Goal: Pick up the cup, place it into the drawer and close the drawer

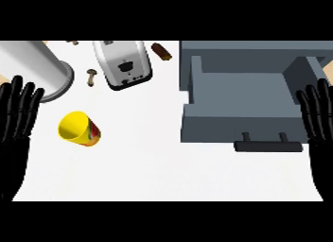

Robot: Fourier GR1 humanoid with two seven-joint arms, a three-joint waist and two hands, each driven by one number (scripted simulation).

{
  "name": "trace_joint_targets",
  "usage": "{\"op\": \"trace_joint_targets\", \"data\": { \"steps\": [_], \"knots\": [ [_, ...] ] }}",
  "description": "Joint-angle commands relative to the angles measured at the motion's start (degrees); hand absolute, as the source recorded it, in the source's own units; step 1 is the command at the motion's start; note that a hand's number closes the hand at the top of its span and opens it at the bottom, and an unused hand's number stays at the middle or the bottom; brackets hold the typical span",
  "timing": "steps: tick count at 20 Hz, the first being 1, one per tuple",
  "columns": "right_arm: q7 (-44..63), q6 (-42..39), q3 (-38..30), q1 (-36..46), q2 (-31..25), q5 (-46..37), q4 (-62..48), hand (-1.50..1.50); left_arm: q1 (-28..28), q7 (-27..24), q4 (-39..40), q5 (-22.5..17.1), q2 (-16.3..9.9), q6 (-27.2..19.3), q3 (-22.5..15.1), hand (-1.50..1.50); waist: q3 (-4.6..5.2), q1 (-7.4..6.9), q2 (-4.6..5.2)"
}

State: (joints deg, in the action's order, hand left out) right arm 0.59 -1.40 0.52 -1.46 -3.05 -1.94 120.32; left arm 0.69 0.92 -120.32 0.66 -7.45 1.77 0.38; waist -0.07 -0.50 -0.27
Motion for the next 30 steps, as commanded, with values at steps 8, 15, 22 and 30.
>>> {"op": "trace_joint_targets", "data": {
  "steps": [8, 15, 22, 30],
  "knots": [
    [3.6, -4.3, 2.6, 1.0, 0.5, 6.0, -0.7, -1.5, -3.2, -1.4, 11.0, -19.0, 0.6, 7.8, 8.5, -1.5, 0.12, 0.28, 0.33],
    [2.5, -4.4, 0.3, 1.3, 0.6, 7.3, -2.2, -1.5, -10.8, 0.1, 17.6, -20.9, -2.1, 8.3, 11.3, -1.5, 0.06, 0.64, 0.26],
    [1.5, -4.7, -1.4, 4.6, 0.1, 7.5, -6.7, -1.5, -9.5, -2.0, 17.7, -18.7, -0.6, 7.3, 9.8, -1.5, 0.06, 0.51, 0.26],
    [6.7, -1.2, 1.5, 9.5, 1.4, 4.4, -3.8, -1.5, -11.5, 1.2, 17.8, -17.2, -0.1, 3.4, 9.1, -1.5, 0.07, 0.43, 0.24]
  ]
}}
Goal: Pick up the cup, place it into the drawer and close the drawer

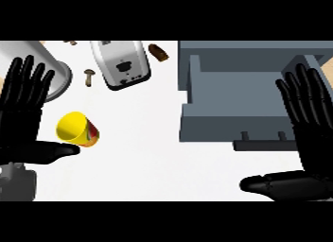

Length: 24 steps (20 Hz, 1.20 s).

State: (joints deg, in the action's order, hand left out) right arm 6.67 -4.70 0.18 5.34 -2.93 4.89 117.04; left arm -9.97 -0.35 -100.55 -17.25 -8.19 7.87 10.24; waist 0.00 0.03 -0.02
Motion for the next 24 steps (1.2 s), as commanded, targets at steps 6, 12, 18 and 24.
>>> {"op": "trace_joint_targets", "data": {
  "steps": [6, 12, 18, 24],
  "knots": [
    [-0.9, -0.6, 0.3, -2.8, 0.2, 0.0, 1.9, -1.5, 3.8, -4.0, 4.4, 0.7, -0.3, 1.7, 1.7, -1.5, 0.01, 0.06, 0.0],
    [-3.1, 0.4, 1.6, -2.7, 1.4, -2.7, -0.9, -1.5, 7.1, -3.9, 3.9, 2.9, 0.9, 0.4, 0.4, -1.5, 0.0, -0.11, -0.02],
    [-1.9, -1.9, -1.4, -3.9, -0.6, 1.3, 1.1, -1.5, 7.9, -6.6, 8.7, 4.6, 0.0, 0.5, 1.8, -1.5, 0.0, -0.02, -0.02],
    [0.0, -1.5, -2.4, 0.6, -1.2, 2.0, -0.3, -1.5, 5.0, -15.0, 22.4, 6.5, -1.3, 2.3, 3.6, -1.5, 0.01, 0.02, 0.03]
  ]
}}
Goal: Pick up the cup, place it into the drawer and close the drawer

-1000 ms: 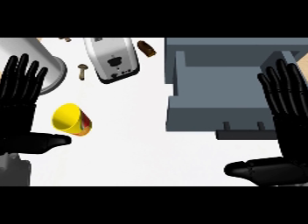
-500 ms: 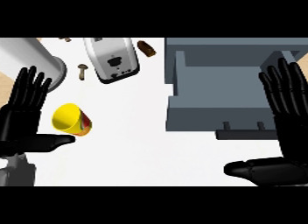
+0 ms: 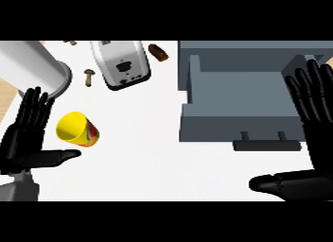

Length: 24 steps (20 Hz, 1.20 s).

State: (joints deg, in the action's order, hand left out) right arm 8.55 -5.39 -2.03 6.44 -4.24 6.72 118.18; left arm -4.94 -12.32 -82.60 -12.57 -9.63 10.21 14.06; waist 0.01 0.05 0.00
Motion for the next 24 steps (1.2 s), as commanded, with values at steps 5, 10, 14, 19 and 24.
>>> {"op": "trace_joint_targets", "data": {
  "steps": [5, 10, 14, 19, 24],
  "knots": [
    [-2.8, -2.7, -0.6, -1.1, -0.5, 1.7, -2.0, -1.5, -3.0, -5.7, 11.9, 1.1, -1.7, 2.2, 1.0, -1.5, -0.01, 0.04, 0.01],
    [2.3, 1.4, 1.7, 0.5, 1.0, -1.0, 2.2, -1.5, -8.0, -7.4, 20.2, 0.9, -3.8, 2.8, 2.6, -1.5, 0.0, 0.13, 0.01],
    [1.9, -1.5, -1.8, 1.5, -1.2, 3.1, -0.1, -1.5, -9.0, -15.4, 30.1, 2.3, -5.5, 4.8, 4.0, -1.5, 0.01, 0.17, 0.05],
    [-3.2, -2.7, -1.7, -2.1, -0.7, 1.8, -2.0, -1.5, -8.3, -24.0, 37.1, 3.1, -6.0, 6.7, 4.5, -1.5, 0.01, 0.25, 0.08],
    [3.3, -2.3, -0.9, -3.8, -1.0, 3.1, 5.4, -1.5, -9.9, -23.5, 39.0, 3.5, -5.0, 4.3, 3.2, -1.5, 0.0, 0.17, -0.01]
  ]
}}
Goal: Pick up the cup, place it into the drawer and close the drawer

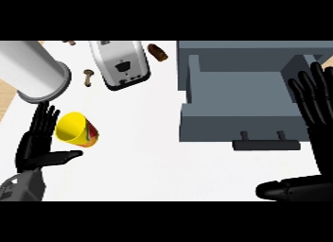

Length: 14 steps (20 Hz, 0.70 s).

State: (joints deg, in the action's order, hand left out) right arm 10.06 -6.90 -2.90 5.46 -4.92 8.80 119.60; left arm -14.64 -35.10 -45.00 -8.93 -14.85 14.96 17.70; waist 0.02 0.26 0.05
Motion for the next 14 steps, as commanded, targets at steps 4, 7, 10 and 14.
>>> {"op": "trace_joint_targets", "data": {
  "steps": [4, 7, 10, 14],
  "knots": [
    [2.1, 0.4, -0.7, 2.9, -0.4, 0.8, -1.2, -1.5, -4.5, -8.7, 14.4, 1.7, -3.4, 1.5, 1.1, -1.5, 0.02, 0.04, 0.05],
    [-0.8, -2.6, -2.8, 2.1, -1.8, 3.2, -2.8, -1.5, -7.2, -9.2, 17.7, 2.5, -1.0, -1.6, 0.3, -1.5, 0.01, 0.15, 0.08],
    [4.1, 1.7, 0.4, 3.4, 0.5, 0.8, 1.3, -1.5, -7.3, -16.8, 24.7, 4.4, -2.3, 1.1, -0.1, -1.5, 0.06, 0.34, 0.15],
    [-1.7, 0.3, 0.2, 1.0, 1.1, -0.6, -2.6, -1.5, -11.7, -15.9, 27.4, 3.9, -4.2, 2.9, 0.2, -1.5, 0.04, 0.35, 0.16]
  ]
}}
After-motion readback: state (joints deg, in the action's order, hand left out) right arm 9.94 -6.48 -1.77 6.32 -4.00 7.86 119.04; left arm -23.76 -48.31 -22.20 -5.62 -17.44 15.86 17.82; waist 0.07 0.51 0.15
